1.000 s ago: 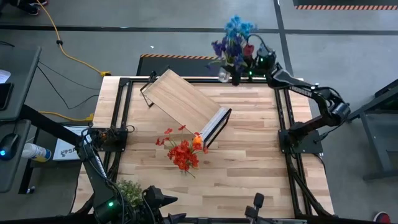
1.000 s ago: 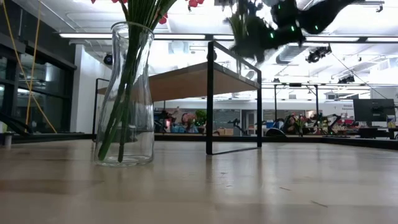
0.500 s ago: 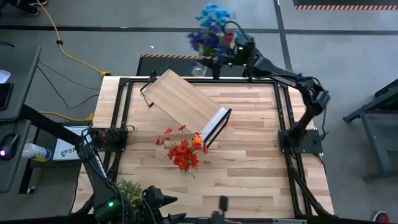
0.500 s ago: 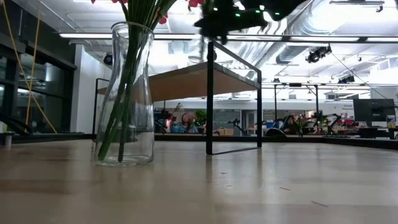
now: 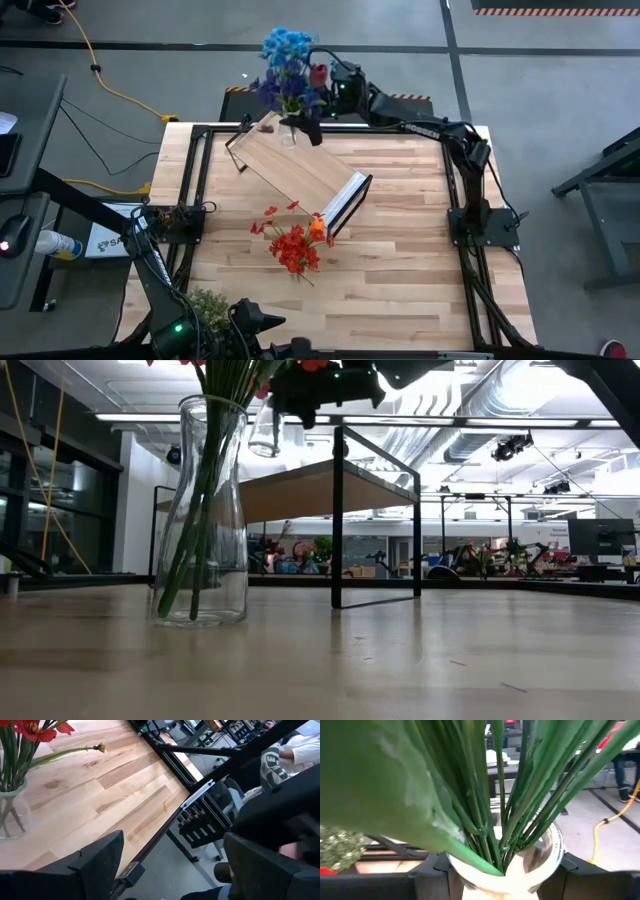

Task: Pick and place flowers into a vace then onto a shelf
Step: Put the top transparent flower vase on the shelf

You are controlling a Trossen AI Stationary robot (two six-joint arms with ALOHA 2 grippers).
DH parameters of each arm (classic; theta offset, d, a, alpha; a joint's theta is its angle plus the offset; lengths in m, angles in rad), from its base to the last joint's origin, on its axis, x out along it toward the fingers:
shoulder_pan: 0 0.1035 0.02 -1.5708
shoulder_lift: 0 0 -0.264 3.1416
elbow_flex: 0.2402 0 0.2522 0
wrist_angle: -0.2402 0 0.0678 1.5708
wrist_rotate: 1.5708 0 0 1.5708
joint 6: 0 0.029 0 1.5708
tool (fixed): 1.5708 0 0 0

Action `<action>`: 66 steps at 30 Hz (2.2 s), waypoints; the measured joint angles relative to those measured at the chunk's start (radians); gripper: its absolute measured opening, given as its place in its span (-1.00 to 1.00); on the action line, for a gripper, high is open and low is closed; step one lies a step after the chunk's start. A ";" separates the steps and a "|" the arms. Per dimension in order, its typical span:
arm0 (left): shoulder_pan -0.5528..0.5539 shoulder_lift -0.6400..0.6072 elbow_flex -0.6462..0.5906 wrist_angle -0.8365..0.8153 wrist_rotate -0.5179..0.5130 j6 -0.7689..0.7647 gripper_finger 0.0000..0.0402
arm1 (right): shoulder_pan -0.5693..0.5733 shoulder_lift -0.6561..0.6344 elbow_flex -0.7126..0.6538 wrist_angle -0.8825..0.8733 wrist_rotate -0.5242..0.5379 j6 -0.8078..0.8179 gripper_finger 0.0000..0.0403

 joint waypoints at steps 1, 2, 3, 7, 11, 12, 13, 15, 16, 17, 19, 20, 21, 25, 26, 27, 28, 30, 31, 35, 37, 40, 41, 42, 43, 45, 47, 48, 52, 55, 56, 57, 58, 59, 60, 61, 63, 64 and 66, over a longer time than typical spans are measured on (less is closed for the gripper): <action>0.000 0.000 0.000 0.001 0.001 0.000 0.87 | 0.004 0.001 0.000 0.000 -0.003 0.000 -0.18; 0.000 0.000 0.000 0.000 0.002 0.000 0.87 | 0.006 0.003 0.000 0.000 -0.004 -0.002 -0.18; 0.000 0.000 0.000 0.000 0.002 0.000 0.87 | 0.006 0.005 0.000 0.001 -0.004 -0.007 -0.18; -0.001 0.000 0.000 -0.004 0.002 0.000 0.87 | 0.003 0.007 0.000 0.008 0.000 -0.012 -0.18; -0.001 0.000 0.000 -0.005 0.006 0.000 0.87 | 0.002 0.007 0.000 -0.008 -0.023 -0.025 -0.18; -0.001 0.000 0.000 -0.004 0.013 0.000 0.87 | 0.001 0.007 0.000 -0.012 -0.045 -0.018 -0.18; -0.001 0.000 0.000 -0.003 0.027 0.000 0.87 | 0.000 0.007 0.000 -0.013 -0.069 -0.004 -0.18; -0.001 0.000 0.000 0.004 0.062 -0.006 0.87 | -0.006 0.005 0.000 -0.015 -0.111 0.006 -0.18; -0.001 0.000 0.000 0.006 0.082 -0.017 0.87 | -0.008 0.003 0.000 -0.012 -0.125 0.007 -0.18; -0.001 0.000 0.000 0.006 0.105 -0.033 0.87 | -0.011 0.002 0.000 -0.012 -0.138 0.008 -0.18; -0.004 0.000 0.000 0.006 0.147 -0.069 0.87 | -0.018 -0.001 0.000 -0.016 -0.164 0.024 -0.18; -0.007 0.000 0.000 0.006 0.164 -0.079 0.87 | -0.023 -0.001 0.000 -0.018 -0.186 0.029 -0.18; -0.009 0.000 0.000 0.007 0.174 -0.086 0.87 | -0.029 -0.001 0.000 -0.022 -0.206 0.034 -0.18; -0.023 0.000 0.000 0.007 0.181 -0.140 0.87 | -0.065 -0.001 0.000 -0.021 -0.241 0.056 -0.18; -0.029 0.000 0.000 0.007 0.181 -0.159 0.87 | -0.076 -0.001 0.000 -0.021 -0.240 0.057 -0.18; -0.033 0.000 0.000 0.007 0.181 -0.179 0.87 | -0.084 -0.001 0.000 -0.022 -0.239 0.058 -0.18; -0.035 0.000 0.000 0.007 0.181 -0.196 0.87 | -0.093 -0.001 0.000 -0.020 -0.238 0.057 -0.18; -0.037 0.000 0.000 0.006 0.183 -0.228 0.87 | -0.106 -0.001 0.000 -0.018 -0.234 0.045 -0.18; -0.042 0.000 0.000 0.006 0.185 -0.239 0.87 | -0.111 -0.001 0.000 -0.015 -0.231 0.038 -0.18; -0.041 0.000 0.000 0.004 0.187 -0.270 0.87 | -0.107 -0.001 0.000 0.009 -0.195 -0.001 -0.18; -0.041 0.000 0.000 0.005 0.188 -0.279 0.87 | -0.098 0.004 0.000 0.041 -0.182 -0.010 -0.18; -0.041 0.000 0.000 0.005 0.188 -0.288 0.87 | -0.090 0.019 0.000 0.083 -0.169 -0.012 -0.18; -0.041 0.000 0.000 0.005 0.188 -0.288 0.87 | -0.087 0.025 0.002 0.099 -0.170 -0.008 -0.18; -0.042 0.000 0.000 0.005 0.188 -0.288 0.87 | -0.087 0.035 0.002 0.108 -0.170 0.004 -0.18; -0.042 0.000 -0.001 0.005 0.188 -0.289 0.87 | -0.087 0.044 0.002 0.115 -0.176 0.016 -0.18; -0.042 0.000 -0.001 0.004 0.187 -0.291 0.87 | -0.086 0.066 0.002 0.130 -0.177 0.025 -0.18; -0.042 0.000 -0.001 0.003 0.187 -0.292 0.87 | -0.084 0.081 0.002 0.130 -0.178 0.032 -0.18; -0.042 0.000 -0.001 0.003 0.187 -0.293 0.87 | -0.084 0.086 0.002 0.133 -0.178 0.033 -0.18; -0.042 0.000 -0.001 -0.009 0.186 -0.310 0.87 | -0.084 0.100 0.002 0.152 -0.187 0.036 -0.18; -0.044 0.000 -0.001 -0.038 0.178 -0.341 0.87 | -0.084 0.106 0.002 0.176 -0.208 0.062 -0.18; -0.049 0.000 -0.001 -0.056 0.169 -0.355 0.87 | -0.084 0.106 0.002 0.179 -0.210 0.064 -0.18; -0.050 0.000 -0.001 -0.072 0.159 -0.371 0.87 | -0.084 0.106 0.002 0.183 -0.210 0.059 -0.18; -0.050 0.000 -0.001 -0.088 0.149 -0.385 0.87 | -0.084 0.106 0.002 0.184 -0.211 0.052 -0.18; -0.057 0.000 -0.001 -0.106 0.135 -0.396 0.87 | -0.084 0.106 0.002 0.186 -0.212 0.046 -0.18; -0.060 0.000 -0.001 -0.118 0.124 -0.402 0.87 | -0.084 0.106 0.002 0.193 -0.212 0.047 -0.18; -0.061 0.000 -0.001 -0.126 0.112 -0.404 0.87 | -0.084 0.106 0.002 0.202 -0.212 0.049 -0.18; -0.063 0.000 -0.001 -0.138 0.105 -0.416 0.87 | -0.084 0.106 0.002 0.217 -0.208 0.050 -0.18; -0.063 0.000 -0.001 -0.144 0.106 -0.419 0.87 | -0.084 0.106 0.002 0.226 -0.206 0.050 -0.18; -0.063 0.000 -0.001 -0.147 0.109 -0.419 0.87 | -0.084 0.106 0.002 0.239 -0.205 0.051 -0.18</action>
